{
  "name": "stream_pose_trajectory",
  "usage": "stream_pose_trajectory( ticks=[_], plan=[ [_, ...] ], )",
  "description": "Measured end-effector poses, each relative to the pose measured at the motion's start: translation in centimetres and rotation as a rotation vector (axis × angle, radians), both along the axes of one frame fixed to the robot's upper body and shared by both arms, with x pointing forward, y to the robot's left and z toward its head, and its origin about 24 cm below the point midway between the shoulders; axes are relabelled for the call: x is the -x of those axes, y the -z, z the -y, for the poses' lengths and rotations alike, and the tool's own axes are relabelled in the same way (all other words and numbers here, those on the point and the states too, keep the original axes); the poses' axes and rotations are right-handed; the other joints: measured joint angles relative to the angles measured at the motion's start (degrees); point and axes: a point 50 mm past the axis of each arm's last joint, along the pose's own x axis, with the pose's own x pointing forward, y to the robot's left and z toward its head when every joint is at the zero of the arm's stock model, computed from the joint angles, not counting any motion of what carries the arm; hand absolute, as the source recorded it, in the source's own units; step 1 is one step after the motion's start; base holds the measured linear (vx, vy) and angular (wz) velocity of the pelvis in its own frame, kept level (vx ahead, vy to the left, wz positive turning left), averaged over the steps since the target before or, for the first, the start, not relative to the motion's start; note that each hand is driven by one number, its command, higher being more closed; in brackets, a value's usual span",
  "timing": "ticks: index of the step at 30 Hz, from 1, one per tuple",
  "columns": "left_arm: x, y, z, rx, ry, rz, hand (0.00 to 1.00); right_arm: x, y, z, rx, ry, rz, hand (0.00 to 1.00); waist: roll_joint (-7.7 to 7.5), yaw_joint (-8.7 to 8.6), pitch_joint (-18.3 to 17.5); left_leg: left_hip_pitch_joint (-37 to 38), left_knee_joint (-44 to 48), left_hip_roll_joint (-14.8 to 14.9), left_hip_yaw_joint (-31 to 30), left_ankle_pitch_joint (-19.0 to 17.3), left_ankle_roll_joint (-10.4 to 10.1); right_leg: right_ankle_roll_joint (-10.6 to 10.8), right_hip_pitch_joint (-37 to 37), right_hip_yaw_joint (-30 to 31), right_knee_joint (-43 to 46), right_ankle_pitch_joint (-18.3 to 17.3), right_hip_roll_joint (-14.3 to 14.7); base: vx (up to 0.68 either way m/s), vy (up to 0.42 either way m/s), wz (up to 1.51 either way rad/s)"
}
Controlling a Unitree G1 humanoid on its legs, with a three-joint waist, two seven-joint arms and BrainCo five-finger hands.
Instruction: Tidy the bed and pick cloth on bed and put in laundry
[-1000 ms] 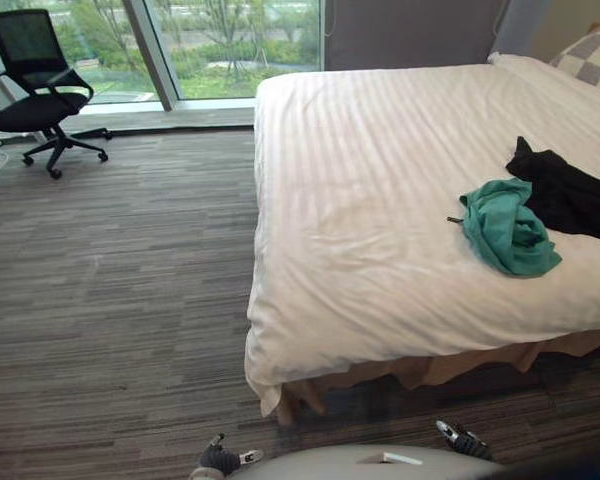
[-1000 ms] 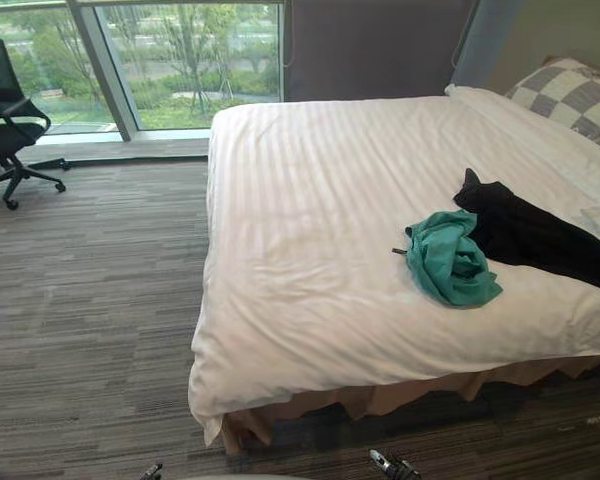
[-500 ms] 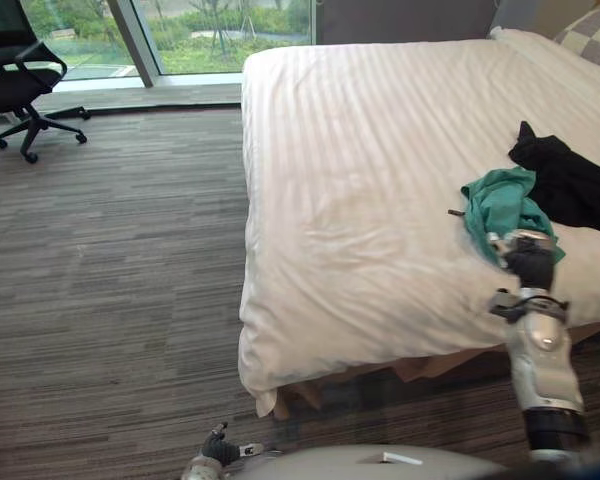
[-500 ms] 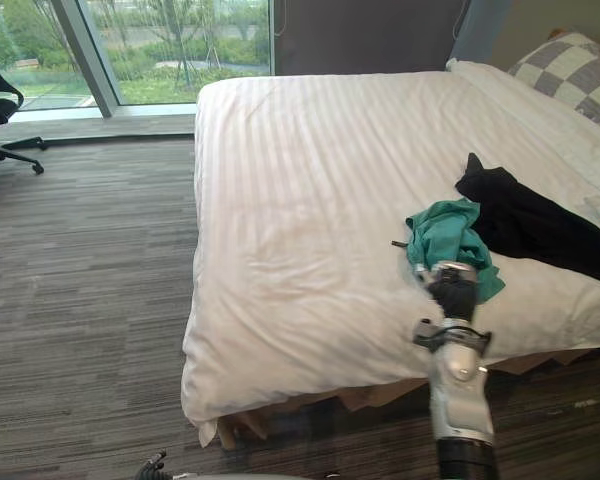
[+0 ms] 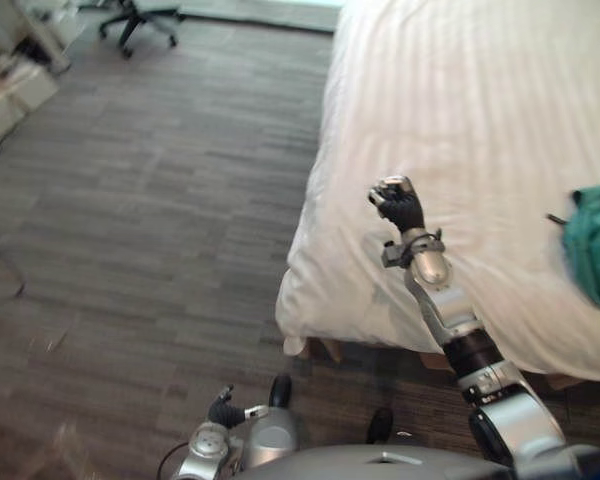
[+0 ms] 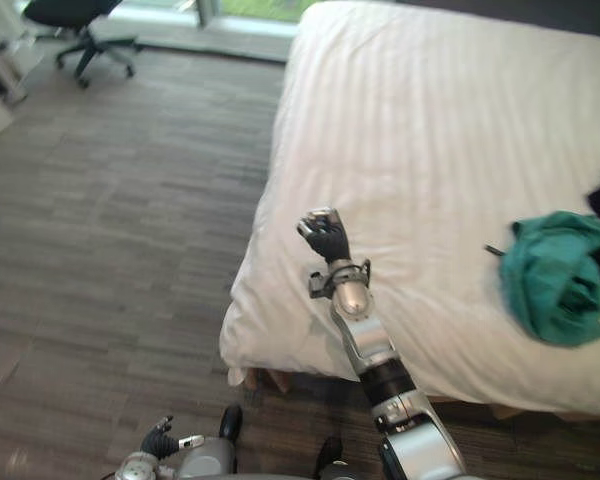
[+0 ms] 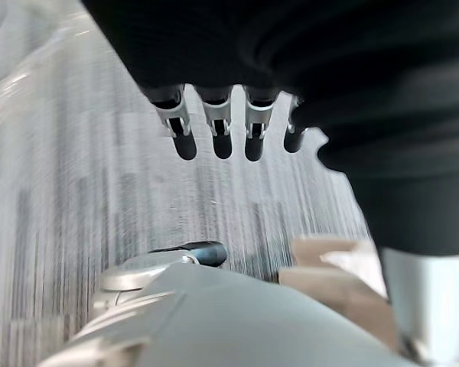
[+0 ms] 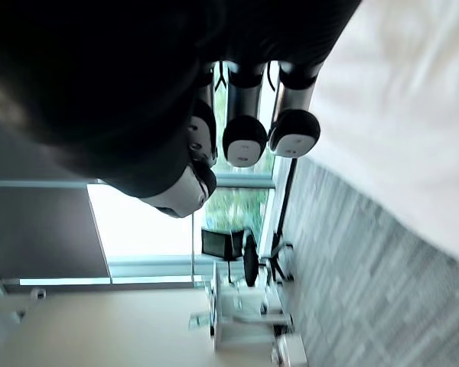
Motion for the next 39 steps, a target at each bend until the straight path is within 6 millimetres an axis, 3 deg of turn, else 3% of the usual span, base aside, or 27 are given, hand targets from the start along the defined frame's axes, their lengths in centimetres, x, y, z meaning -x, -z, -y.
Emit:
stream_pose_trajectory(
  ticks=[4, 7, 10, 13, 17, 21, 26, 30, 35, 39],
  plan=[
    [-2.0, -0.9, 0.1, 0.013, -0.036, 0.081, 0.0, -1.2, -3.3, -1.9, -0.013, -0.054, 0.074, 1.0, 0.09, 2.08, 4.5, -3.5, 0.1, -0.4, -4.4, 1.8, -0.7, -0.3, -2.2, -3.1, 2.5, -1.8, -0.2, -0.04, -0.038, 0.53],
    [-3.4, -1.6, 0.1, 0.018, -0.056, 0.143, 0.0, -1.6, -5.5, -2.5, -0.059, -0.068, 0.118, 1.0, 0.05, 3.34, 7.3, -6.6, 0.1, -0.2, -6.0, 3.0, -1.4, -0.7, -7.3, -4.2, 9.5, -5.1, -1.4, -0.06, -0.009, 0.24],
    [-4.4, -2.1, 0.0, 0.029, -0.08, 0.184, 0.0, -1.6, -6.5, -3.3, -0.11, -0.087, 0.126, 1.0, -0.74, 4.75, 9.5, -8.9, 0.0, -0.3, -6.2, 3.7, -1.9, -1.2, -12.3, -4.1, 16.2, -8.0, -3.2, -0.08, -0.001, 0.07],
    [-5.7, -2.7, 0.1, 0.041, -0.11, 0.234, 0.0, -1.5, -7.4, -4.4, -0.155, -0.107, 0.135, 1.0, -1.62, 5.12, 10.7, -12.8, 0.0, -0.5, -7.1, 4.4, -2.6, -1.8, -18.6, -4.3, 22.9, -10.9, -5.2, -0.14, -0.039, 0.14],
    [-7.0, -3.5, 0.3, 0.056, -0.126, 0.288, 0.0, -1.2, -7.2, -5.2, -0.184, -0.124, 0.115, 1.0, -1.78, 6.35, 11.6, -17.4, 0.0, -0.2, -7.7, 5.4, -3.7, -2.9, -24.9, -5.1, 28.7, -13.5, -6.5, -0.09, -0.074, 0.13],
    [-7.9, -4.0, 0.3, 0.067, -0.148, 0.32, 0.0, -1.6, -6.0, -5.3, -0.188, -0.096, 0.059, 1.0, -1.75, 6.34, 12.4, -21.7, 0.5, -0.1, -8.7, 6.2, -4.5, -3.9, -30.2, -5.5, 32.8, -15.3, -7.2, -0.06, -0.095, 0.11],
    [-9.9, -5.2, 1.0, 0.125, -0.194, 0.408, 0.0, -3.4, -4.2, -2.9, -0.238, 0.036, -0.051, 1.0, -0.81, 6.04, 14.1, -29.9, 2.4, -0.2, -9.2, 6.7, -5.3, -5.2, -39.0, -6.1, 37.4, -16.5, -8.4, -0.03, -0.083, 0.08],
    [-10.5, -5.8, 1.2, 0.134, -0.188, 0.448, 0.0, -3.5, -3.4, -3.1, -0.241, 0.052, -0.081, 1.0, -0.55, 5.26, 14.3, -32.9, 3.3, -0.3, -9.9, 6.7, -5.4, -5.6, -41.5, -7.2, 38.8, -17.0, -9.2, -0.01, -0.081, 0.16],
    [-10.7, -5.9, 1.4, 0.139, -0.188, 0.458, 0.0, -3.2, -0.1, -3.0, -0.216, 0.077, -0.178, 1.0, -0.56, 4.6, 14.3, -34.2, 3.9, -1.4, -10.0, 6.6, -5.5, -5.1, -42.2, -7.3, 39.1, -17.7, -10.2, 0.01, -0.032, 0.1],
    [-10.7, -5.9, 1.4, 0.159, -0.209, 0.46, 0.0, -1.5, 4.4, -4.0, -0.26, 0.082, -0.351, 1.0, -0.91, 4.14, 14.1, -34.1, 5.1, -1.6, -8.7, 6.5, -5.3, -5.0, -41.3, -7.3, 38.6, -17.6, -10.3, 0.01, -0.01, 0.02]
  ],
)
